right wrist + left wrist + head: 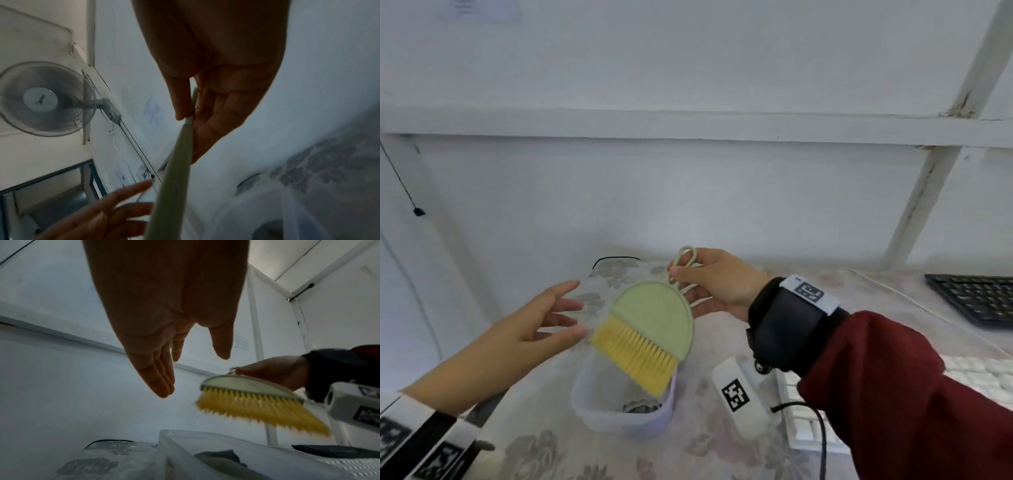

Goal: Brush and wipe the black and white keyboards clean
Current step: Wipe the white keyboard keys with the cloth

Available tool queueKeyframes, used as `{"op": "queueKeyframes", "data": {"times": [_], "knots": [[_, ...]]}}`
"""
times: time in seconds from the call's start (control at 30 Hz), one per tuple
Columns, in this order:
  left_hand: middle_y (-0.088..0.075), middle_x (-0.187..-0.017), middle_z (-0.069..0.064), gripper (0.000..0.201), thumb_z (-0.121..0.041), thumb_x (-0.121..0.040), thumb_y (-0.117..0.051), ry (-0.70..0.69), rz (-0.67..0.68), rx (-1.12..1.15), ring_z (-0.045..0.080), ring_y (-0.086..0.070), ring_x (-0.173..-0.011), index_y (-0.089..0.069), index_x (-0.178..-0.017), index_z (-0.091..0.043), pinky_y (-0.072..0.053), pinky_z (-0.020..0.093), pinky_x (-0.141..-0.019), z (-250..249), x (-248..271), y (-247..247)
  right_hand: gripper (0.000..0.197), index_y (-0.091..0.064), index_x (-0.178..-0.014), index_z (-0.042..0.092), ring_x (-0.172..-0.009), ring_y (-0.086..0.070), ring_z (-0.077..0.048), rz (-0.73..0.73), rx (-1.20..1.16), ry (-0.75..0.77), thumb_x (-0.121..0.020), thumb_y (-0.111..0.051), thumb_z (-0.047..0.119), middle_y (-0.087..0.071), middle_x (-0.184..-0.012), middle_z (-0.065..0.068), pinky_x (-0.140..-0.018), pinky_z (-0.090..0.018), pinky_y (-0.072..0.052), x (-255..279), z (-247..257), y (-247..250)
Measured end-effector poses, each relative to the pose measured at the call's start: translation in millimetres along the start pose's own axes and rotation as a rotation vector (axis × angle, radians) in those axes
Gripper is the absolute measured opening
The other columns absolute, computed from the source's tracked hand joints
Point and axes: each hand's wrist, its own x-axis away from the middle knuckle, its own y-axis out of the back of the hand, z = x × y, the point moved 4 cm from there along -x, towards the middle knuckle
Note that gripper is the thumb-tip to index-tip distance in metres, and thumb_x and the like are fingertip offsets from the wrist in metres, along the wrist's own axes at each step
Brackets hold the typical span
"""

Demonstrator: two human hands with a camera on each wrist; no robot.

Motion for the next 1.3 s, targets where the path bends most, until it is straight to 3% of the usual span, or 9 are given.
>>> {"op": "queueKeyframes", "data": {"times": [0.23, 0.37, 0.43, 0.57, 0.7, 0.83, 1.0, 1.17, 1.3], "knots": [[-0.055, -0.117, -0.024, 0.094, -0.087, -0.039, -0.061, 0.013, 0.132, 0.001, -0.005, -0.058, -0.1, -0.037, -0.126, -0.059, -0.05, 0.019, -0.08, 19, -19, 0, 0.022, -0.045, -0.077, 0.017, -0.05, -0.05, -0.014, 0.11, 0.049, -0.147, -0.092, -0.056, 0.007, -0.056, -0.074, -0.004, -0.045, -0.019, -0.048, -49, -28, -47], [-0.056, -0.116, -0.014, 0.057, -0.027, -0.081, -0.071, 0.012, 0.147, -0.044, 0.0, -0.056, -0.088, -0.045, -0.123, -0.055, -0.05, 0.025, -0.085, 34, -28, -6, 0.016, -0.048, -0.081, 0.017, -0.051, -0.051, -0.013, 0.073, 0.143, -0.187, -0.092, -0.057, 0.009, -0.054, -0.073, -0.005, -0.042, -0.017, -0.045, -59, -39, -53], [-0.057, -0.112, -0.012, 0.056, -0.017, -0.085, -0.067, -0.009, 0.151, -0.054, 0.003, -0.054, -0.086, -0.051, -0.118, -0.06, -0.049, 0.021, -0.082, 42, -32, -8, 0.006, -0.051, -0.093, 0.012, -0.054, -0.057, -0.013, 0.042, 0.201, -0.183, -0.093, -0.057, 0.011, -0.058, -0.073, -0.007, -0.049, -0.021, -0.053, -61, -39, -53], [-0.059, -0.107, -0.012, 0.056, -0.018, -0.085, -0.066, -0.017, 0.158, -0.041, 0.004, -0.055, -0.087, -0.047, -0.109, -0.066, -0.048, 0.021, -0.08, 50, -34, -12, 0.033, -0.047, -0.121, 0.003, -0.068, -0.063, -0.021, -0.043, 0.438, -0.149, -0.093, -0.058, 0.016, -0.064, -0.087, -0.013, -0.068, -0.028, -0.055, -62, -38, -41], [-0.059, -0.105, -0.012, 0.053, -0.019, -0.086, -0.064, -0.019, 0.137, -0.034, 0.003, -0.054, -0.087, -0.048, -0.108, -0.065, -0.046, 0.024, -0.081, 54, -35, -12, 0.038, -0.049, -0.129, 0.008, -0.114, -0.053, -0.026, 0.036, 1.091, -0.055, -0.094, -0.054, 0.023, -0.055, -0.128, -0.01, -0.094, -0.033, -0.042, -54, -35, -42], [-0.059, -0.104, -0.012, 0.052, -0.02, -0.087, -0.064, -0.003, 0.11, -0.029, 0.002, -0.055, -0.086, -0.048, -0.105, -0.066, -0.046, 0.024, -0.08, 55, -35, -13, 0.036, -0.052, -0.126, 0.008, -0.115, -0.051, -0.03, 0.2, 1.441, -0.079, -0.096, -0.047, 0.027, -0.056, -0.123, -0.012, -0.1, -0.047, -0.032, -49, -51, -56], [-0.06, -0.106, -0.015, 0.045, -0.021, -0.086, -0.064, 0.026, 0.135, -0.011, 0.001, -0.056, -0.082, -0.055, -0.104, -0.061, -0.048, 0.025, -0.075, 58, -32, -14, 0.037, -0.044, -0.128, 0.012, -0.113, -0.049, -0.031, 0.233, 1.438, -0.107, -0.096, -0.048, 0.03, -0.056, -0.119, -0.012, -0.094, -0.047, -0.03, -49, -64, -54], [-0.06, -0.105, -0.011, 0.031, -0.015, -0.087, -0.064, 0.055, 0.136, 0.018, 0.003, -0.055, -0.08, -0.066, -0.104, -0.041, -0.047, 0.017, -0.064, 58, -30, -13, 0.042, -0.042, -0.127, 0.014, -0.116, -0.046, -0.028, 0.195, 1.386, -0.104, -0.093, -0.051, 0.039, -0.054, -0.122, -0.011, -0.092, -0.048, -0.031, -52, -68, -55], [-0.06, -0.106, -0.007, 0.029, -0.014, -0.087, -0.064, 0.085, 0.133, 0.038, 0.012, -0.055, -0.086, -0.066, -0.106, -0.036, -0.047, 0.017, -0.064, 58, -28, -11, 0.03, -0.043, -0.123, 0.016, -0.111, -0.05, -0.026, 0.075, 1.211, -0.068, -0.095, -0.048, 0.025, -0.053, -0.121, -0.009, -0.096, -0.045, -0.031, -52, -61, -55]]}}
